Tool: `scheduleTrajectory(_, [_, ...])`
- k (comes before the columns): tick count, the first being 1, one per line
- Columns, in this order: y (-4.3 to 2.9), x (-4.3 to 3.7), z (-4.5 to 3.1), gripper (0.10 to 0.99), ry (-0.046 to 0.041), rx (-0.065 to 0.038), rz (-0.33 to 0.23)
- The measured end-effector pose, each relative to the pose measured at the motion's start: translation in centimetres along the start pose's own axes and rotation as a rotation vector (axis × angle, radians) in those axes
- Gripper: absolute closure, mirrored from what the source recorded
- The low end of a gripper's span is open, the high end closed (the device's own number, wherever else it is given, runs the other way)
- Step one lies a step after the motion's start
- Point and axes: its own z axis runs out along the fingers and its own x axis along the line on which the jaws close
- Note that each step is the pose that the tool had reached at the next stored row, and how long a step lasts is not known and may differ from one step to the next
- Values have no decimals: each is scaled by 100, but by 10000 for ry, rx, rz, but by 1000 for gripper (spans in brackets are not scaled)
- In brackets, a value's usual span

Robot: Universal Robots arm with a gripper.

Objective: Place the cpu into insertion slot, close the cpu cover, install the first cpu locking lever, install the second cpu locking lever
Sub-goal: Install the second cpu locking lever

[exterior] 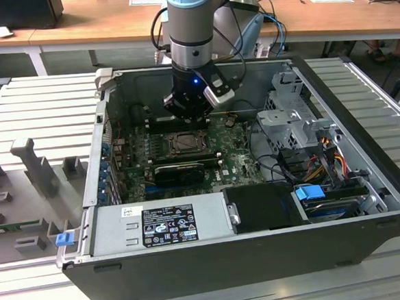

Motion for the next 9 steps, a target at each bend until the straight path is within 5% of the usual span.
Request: scheduleTrajectory(9, [-12,1,-5,980,0,0,0])
